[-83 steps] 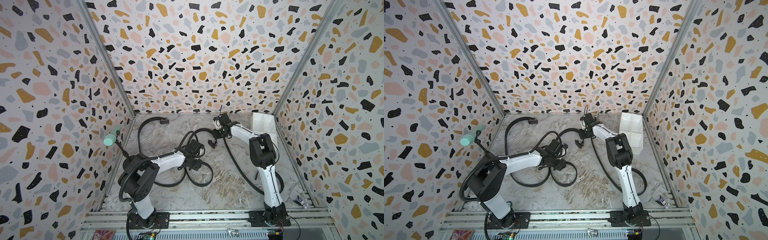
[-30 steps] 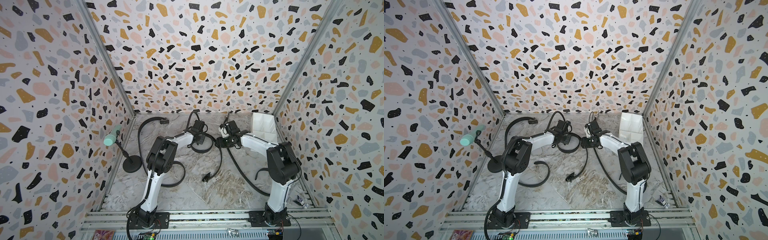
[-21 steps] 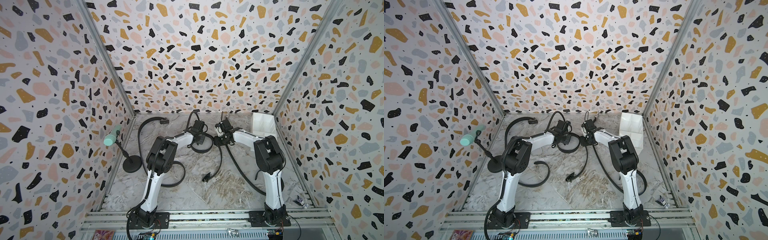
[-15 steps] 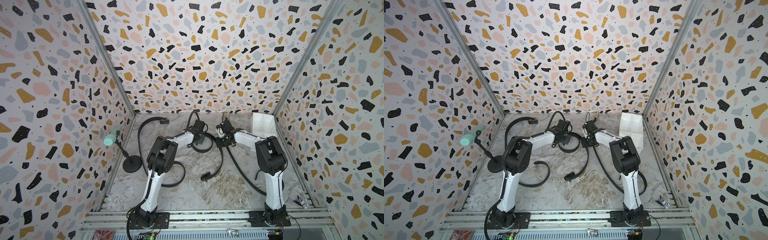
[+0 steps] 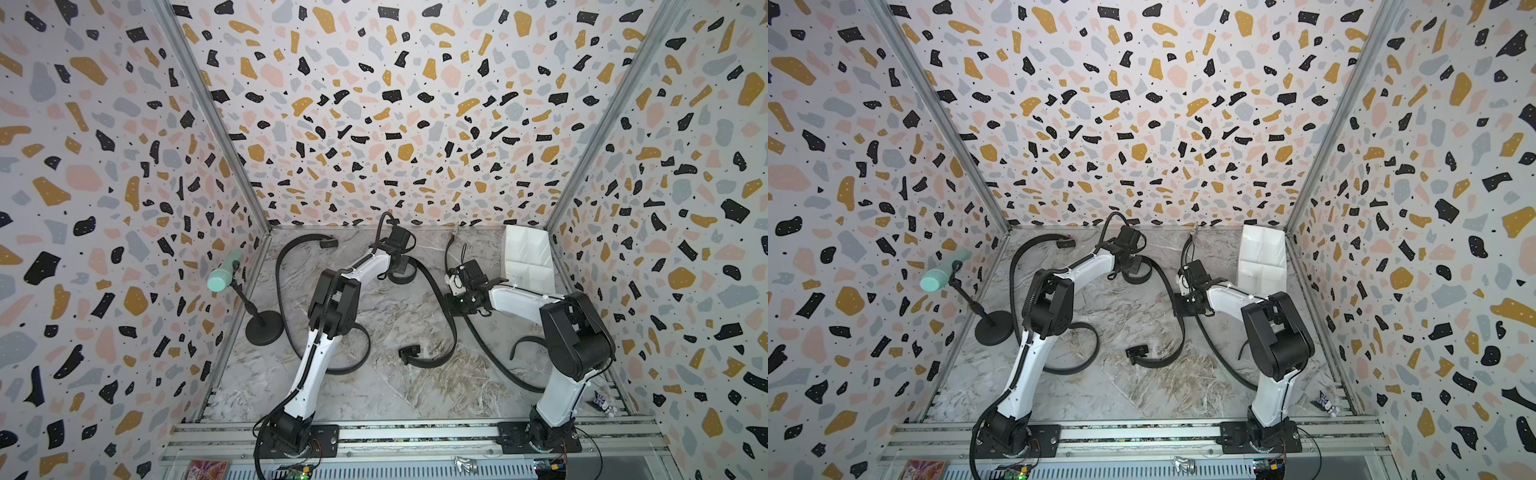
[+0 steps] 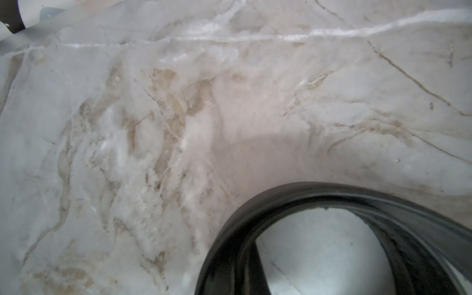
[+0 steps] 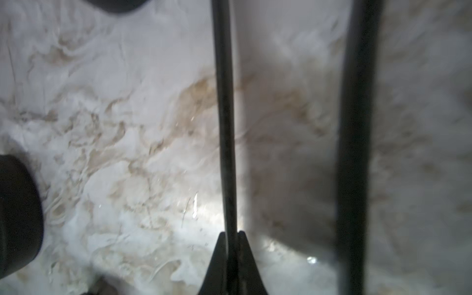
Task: Place the belts into the storage roll
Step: Roll the belt at the center of the board.
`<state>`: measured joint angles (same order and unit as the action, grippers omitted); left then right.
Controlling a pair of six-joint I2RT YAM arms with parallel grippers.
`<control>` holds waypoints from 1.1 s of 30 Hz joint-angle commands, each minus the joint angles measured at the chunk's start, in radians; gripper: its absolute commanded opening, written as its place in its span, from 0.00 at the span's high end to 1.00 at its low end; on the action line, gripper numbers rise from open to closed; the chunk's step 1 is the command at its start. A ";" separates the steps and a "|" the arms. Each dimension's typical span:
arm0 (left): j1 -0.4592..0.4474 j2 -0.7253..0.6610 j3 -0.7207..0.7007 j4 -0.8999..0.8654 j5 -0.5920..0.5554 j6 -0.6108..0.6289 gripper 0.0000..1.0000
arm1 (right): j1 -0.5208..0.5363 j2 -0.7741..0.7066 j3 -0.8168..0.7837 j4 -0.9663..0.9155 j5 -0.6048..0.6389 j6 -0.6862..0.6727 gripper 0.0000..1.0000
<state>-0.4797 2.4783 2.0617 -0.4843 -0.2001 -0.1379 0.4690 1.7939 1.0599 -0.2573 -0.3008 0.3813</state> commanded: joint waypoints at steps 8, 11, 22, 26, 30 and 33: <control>-0.016 0.068 -0.023 0.012 0.030 -0.038 1.00 | 0.101 0.087 0.001 0.276 -0.225 0.267 0.96; -0.016 0.064 -0.032 0.016 0.027 -0.038 1.00 | 0.128 0.125 0.059 0.275 -0.243 0.267 0.96; -0.016 0.059 -0.051 0.028 0.032 -0.021 1.00 | -0.033 0.138 0.219 0.038 -0.216 0.038 0.66; -0.017 0.057 -0.055 0.029 0.027 -0.014 1.00 | -0.100 0.227 0.378 -0.006 -0.221 -0.032 0.61; -0.017 0.056 -0.059 0.031 0.030 -0.014 1.00 | -0.125 0.342 0.534 0.015 -0.214 -0.048 0.56; -0.016 0.055 -0.061 0.034 0.033 -0.016 1.00 | -0.127 0.432 0.659 0.022 -0.197 -0.048 0.53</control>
<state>-0.4911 2.4763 2.0441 -0.4591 -0.2012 -0.1574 0.3313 2.1727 1.6329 -0.2089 -0.5034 0.3668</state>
